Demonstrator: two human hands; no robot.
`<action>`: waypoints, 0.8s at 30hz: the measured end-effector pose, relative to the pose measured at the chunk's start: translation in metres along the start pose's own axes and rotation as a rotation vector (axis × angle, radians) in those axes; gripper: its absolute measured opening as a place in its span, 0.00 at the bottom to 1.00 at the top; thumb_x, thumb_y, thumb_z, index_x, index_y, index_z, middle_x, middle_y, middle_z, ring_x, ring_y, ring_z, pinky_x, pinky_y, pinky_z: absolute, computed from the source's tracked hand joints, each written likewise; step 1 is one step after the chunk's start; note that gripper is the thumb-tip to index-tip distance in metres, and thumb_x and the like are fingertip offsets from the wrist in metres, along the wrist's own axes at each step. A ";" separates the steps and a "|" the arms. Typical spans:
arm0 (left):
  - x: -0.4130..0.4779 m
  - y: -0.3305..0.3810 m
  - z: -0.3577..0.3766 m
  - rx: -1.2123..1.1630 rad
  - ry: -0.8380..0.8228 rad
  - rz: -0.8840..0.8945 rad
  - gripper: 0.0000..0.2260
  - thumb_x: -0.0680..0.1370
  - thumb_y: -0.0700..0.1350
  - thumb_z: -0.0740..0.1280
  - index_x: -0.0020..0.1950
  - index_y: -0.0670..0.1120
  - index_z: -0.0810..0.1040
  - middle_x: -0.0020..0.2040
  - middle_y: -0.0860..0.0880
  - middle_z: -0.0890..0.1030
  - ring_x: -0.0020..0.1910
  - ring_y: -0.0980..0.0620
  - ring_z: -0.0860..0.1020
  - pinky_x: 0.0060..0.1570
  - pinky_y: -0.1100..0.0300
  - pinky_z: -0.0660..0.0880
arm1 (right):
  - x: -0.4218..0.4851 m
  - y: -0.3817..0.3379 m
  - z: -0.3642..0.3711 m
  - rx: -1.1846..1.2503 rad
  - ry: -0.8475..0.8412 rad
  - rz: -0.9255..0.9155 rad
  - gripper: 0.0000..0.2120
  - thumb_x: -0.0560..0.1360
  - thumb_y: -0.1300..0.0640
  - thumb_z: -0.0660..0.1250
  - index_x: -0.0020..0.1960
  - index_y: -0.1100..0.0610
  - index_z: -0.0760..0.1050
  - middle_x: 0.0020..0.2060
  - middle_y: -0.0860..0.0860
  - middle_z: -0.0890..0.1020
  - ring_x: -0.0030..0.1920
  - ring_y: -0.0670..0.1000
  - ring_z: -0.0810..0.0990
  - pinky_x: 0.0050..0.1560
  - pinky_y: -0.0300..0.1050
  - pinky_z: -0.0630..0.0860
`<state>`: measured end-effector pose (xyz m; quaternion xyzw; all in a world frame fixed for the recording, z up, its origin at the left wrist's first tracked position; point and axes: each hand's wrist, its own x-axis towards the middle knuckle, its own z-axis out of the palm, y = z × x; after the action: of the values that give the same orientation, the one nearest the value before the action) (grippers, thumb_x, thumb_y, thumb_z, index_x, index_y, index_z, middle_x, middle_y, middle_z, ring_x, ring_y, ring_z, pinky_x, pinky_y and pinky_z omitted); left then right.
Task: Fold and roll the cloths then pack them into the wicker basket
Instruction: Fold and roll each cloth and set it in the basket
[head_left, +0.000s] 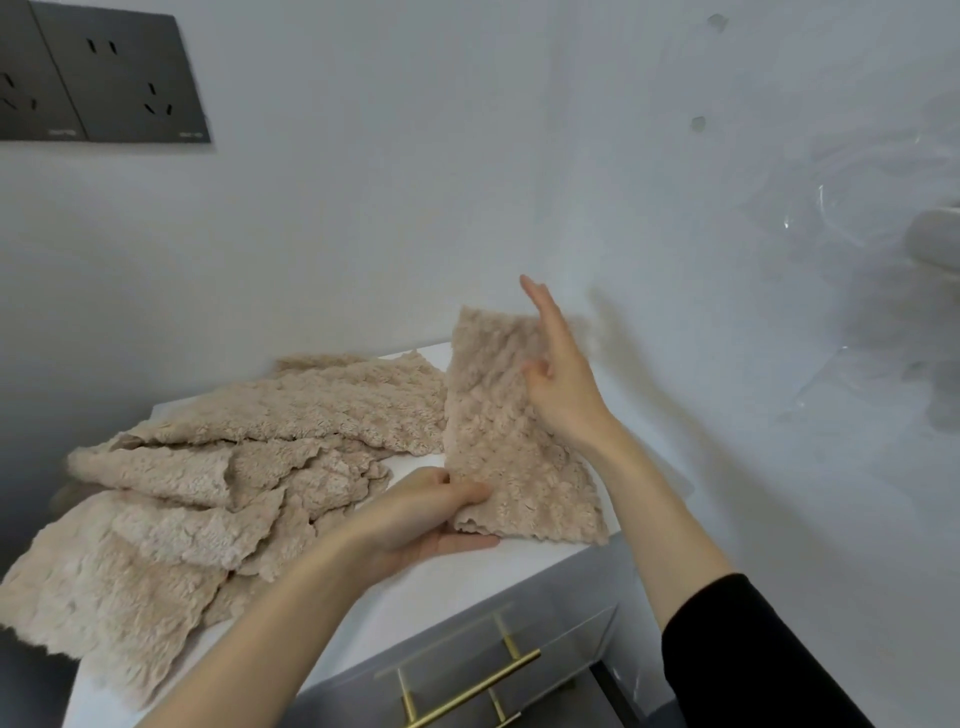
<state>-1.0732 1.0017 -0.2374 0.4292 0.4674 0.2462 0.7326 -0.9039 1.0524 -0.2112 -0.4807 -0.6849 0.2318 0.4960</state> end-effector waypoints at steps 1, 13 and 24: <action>-0.001 -0.001 0.001 0.029 0.014 0.016 0.11 0.78 0.41 0.67 0.59 0.38 0.76 0.50 0.43 0.84 0.51 0.48 0.83 0.45 0.58 0.81 | -0.001 0.002 -0.002 -0.056 -0.018 0.011 0.37 0.74 0.76 0.52 0.74 0.43 0.60 0.77 0.44 0.55 0.76 0.42 0.52 0.74 0.43 0.56; -0.017 -0.019 -0.011 1.310 0.453 0.557 0.26 0.73 0.65 0.64 0.68 0.57 0.65 0.58 0.53 0.67 0.55 0.55 0.69 0.49 0.60 0.71 | -0.052 -0.007 -0.041 -0.225 -0.362 0.153 0.05 0.68 0.55 0.76 0.42 0.50 0.81 0.40 0.46 0.83 0.42 0.45 0.79 0.43 0.35 0.74; -0.022 -0.023 -0.022 1.510 0.302 0.734 0.17 0.78 0.54 0.62 0.67 0.59 0.72 0.63 0.61 0.71 0.63 0.58 0.67 0.62 0.60 0.66 | -0.096 -0.001 -0.062 -0.574 -0.551 0.034 0.18 0.65 0.61 0.77 0.52 0.51 0.79 0.47 0.41 0.76 0.49 0.41 0.73 0.53 0.36 0.70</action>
<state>-1.1032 0.9820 -0.2510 0.8894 0.4302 0.1450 0.0539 -0.8437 0.9569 -0.2288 -0.5308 -0.8212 0.1595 0.1354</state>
